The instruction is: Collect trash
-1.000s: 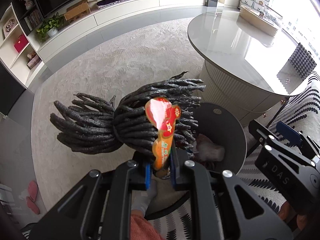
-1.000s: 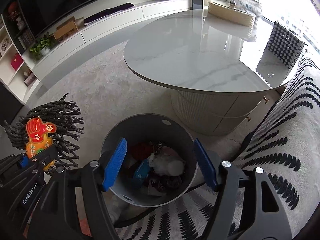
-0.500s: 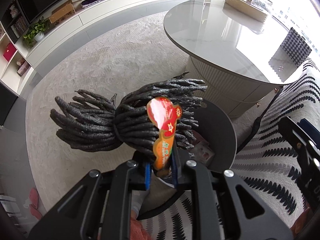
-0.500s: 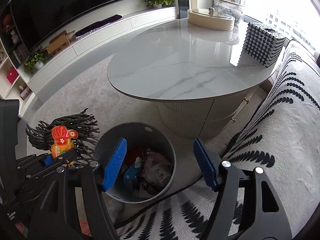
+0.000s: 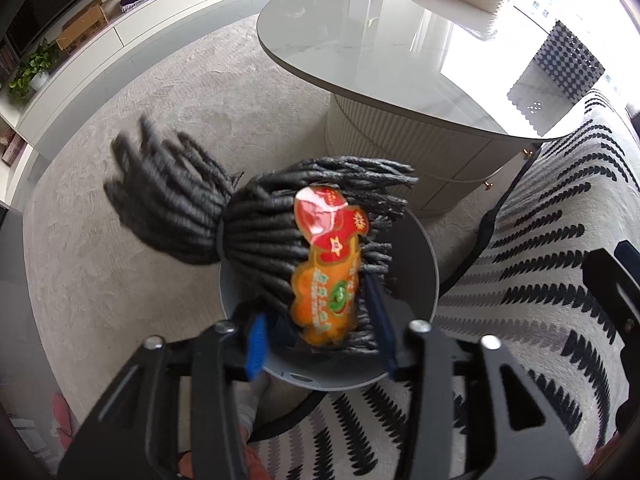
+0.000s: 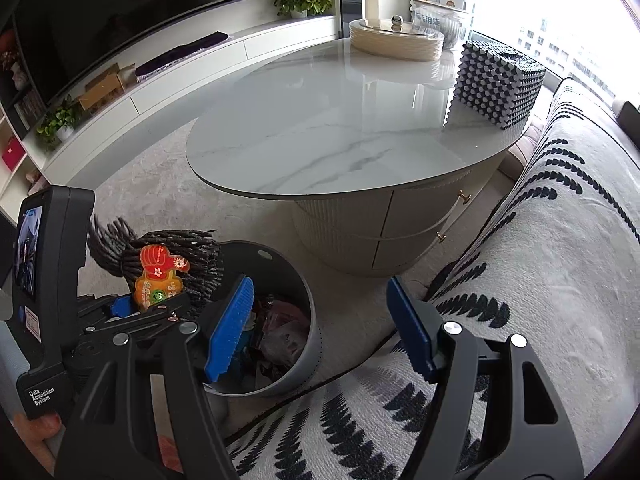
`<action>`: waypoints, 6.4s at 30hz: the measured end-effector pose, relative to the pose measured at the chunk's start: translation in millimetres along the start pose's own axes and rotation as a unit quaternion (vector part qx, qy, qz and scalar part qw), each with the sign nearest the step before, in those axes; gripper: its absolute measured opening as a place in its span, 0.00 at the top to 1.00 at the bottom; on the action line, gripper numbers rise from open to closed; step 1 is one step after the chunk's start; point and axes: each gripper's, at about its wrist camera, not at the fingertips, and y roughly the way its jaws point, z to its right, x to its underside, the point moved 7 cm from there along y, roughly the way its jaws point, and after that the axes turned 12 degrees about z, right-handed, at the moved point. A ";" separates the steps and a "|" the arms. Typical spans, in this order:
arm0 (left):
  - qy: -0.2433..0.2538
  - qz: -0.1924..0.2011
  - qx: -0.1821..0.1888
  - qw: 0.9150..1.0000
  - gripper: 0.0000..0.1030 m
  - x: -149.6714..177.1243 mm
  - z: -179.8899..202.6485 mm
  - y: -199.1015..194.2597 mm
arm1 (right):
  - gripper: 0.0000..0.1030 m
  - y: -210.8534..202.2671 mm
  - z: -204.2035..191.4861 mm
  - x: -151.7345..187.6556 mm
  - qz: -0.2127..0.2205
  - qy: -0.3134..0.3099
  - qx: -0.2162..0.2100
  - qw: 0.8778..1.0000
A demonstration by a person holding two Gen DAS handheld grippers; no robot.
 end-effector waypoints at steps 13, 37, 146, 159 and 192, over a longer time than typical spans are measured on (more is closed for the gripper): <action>0.049 0.008 0.008 0.999 0.30 3.2 22.2 -7.0 | 0.35 -23.5 7.4 2.4 0.009 0.006 0.004 1.000; 0.264 0.044 0.078 0.960 0.23 104.0 187.7 -199.9 | 0.13 -240.0 159.4 93.1 -0.026 0.108 0.118 0.987; 0.235 0.152 0.135 0.950 0.17 31.0 371.6 -565.5 | 0.07 -574.5 312.8 -81.1 0.067 0.006 0.057 0.996; 0.226 0.177 0.132 0.949 0.17 23.3 371.5 -568.8 | 0.07 -573.0 310.2 -81.1 0.069 0.001 0.057 0.996; 0.227 0.177 0.130 0.949 0.17 24.8 374.1 -565.2 | 0.07 -567.9 312.1 -79.0 0.059 0.001 0.051 0.997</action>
